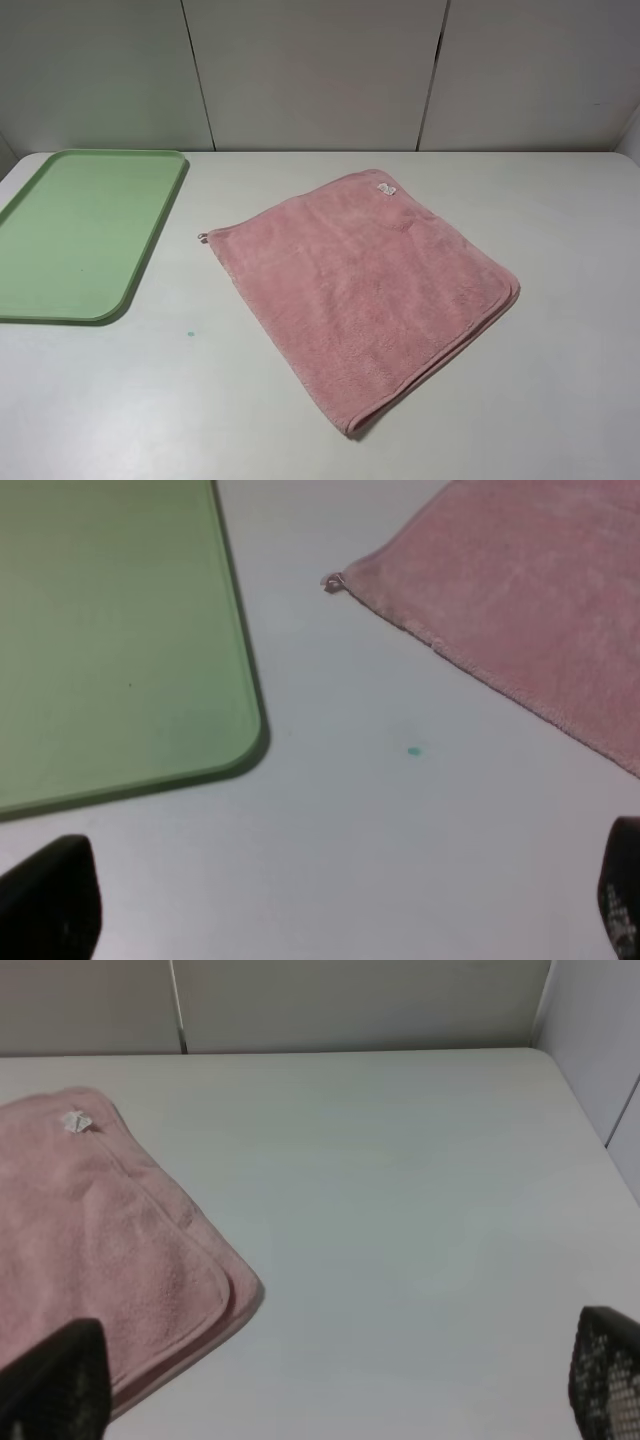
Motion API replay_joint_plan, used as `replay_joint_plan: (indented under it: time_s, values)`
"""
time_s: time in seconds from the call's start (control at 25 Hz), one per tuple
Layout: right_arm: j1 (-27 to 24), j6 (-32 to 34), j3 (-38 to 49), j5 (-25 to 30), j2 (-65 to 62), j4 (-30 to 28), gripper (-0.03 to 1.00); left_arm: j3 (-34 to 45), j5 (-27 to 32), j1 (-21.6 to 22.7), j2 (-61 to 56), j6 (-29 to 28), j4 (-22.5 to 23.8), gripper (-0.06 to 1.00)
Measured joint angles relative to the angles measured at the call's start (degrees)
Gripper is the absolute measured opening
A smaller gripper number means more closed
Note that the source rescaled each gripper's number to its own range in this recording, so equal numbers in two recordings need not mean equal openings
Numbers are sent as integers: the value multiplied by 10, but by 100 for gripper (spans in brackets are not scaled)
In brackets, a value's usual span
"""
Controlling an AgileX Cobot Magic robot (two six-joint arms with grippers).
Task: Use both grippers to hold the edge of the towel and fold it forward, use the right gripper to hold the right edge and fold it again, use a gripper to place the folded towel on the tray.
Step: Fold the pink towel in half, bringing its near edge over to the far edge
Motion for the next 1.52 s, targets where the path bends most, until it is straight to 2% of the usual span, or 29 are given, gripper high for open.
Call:
replay_joint_plan:
  time_s: [1.36, 1.52]
  values:
    - [0, 0, 0, -1, 0, 0, 100, -2, 0, 0, 1, 3, 0, 100]
    - [0, 1, -8, -1, 29, 3, 100, -34, 0, 0, 60, 6, 0, 100]
